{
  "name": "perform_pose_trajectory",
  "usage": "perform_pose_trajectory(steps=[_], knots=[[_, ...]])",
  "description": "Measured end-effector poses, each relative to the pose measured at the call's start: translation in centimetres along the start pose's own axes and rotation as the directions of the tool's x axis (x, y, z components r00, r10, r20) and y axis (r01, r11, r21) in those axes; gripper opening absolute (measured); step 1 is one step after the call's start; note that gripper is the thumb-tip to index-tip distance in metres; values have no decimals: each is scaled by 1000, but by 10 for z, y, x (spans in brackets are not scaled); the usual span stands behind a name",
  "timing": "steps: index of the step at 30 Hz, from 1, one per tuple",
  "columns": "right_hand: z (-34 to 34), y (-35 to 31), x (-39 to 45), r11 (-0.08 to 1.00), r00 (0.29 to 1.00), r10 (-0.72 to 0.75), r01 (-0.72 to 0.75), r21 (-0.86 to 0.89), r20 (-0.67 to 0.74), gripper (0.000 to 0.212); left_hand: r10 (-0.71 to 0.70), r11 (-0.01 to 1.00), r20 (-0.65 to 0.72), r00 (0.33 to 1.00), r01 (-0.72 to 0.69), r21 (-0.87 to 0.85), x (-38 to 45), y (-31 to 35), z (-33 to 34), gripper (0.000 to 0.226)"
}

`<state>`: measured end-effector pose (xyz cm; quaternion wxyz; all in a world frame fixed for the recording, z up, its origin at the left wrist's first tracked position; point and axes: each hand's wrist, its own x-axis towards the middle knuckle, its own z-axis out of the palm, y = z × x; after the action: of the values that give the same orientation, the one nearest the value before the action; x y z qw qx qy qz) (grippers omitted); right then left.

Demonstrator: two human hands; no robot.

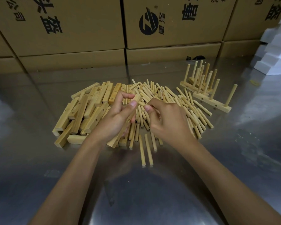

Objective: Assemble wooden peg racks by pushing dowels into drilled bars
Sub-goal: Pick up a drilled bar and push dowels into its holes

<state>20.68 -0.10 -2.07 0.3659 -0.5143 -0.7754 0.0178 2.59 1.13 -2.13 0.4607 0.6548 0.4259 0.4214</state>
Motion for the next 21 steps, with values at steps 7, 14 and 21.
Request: perform_pose_trajectory(steps=[7, 14, 21], knots=[[-6, -4, 4, 732, 883, 309, -457, 505, 353, 32, -7, 997, 54, 999, 3, 76, 2, -4, 0, 11], [3, -7, -3, 979, 998, -25, 36, -201, 60, 13, -12, 999, 65, 998, 9, 44, 0, -1, -6, 14], [-9, -3, 6, 377, 729, 339, -684, 624, 594, 35, 7, 999, 117, 993, -12, 39, -2, 3, -3, 13]])
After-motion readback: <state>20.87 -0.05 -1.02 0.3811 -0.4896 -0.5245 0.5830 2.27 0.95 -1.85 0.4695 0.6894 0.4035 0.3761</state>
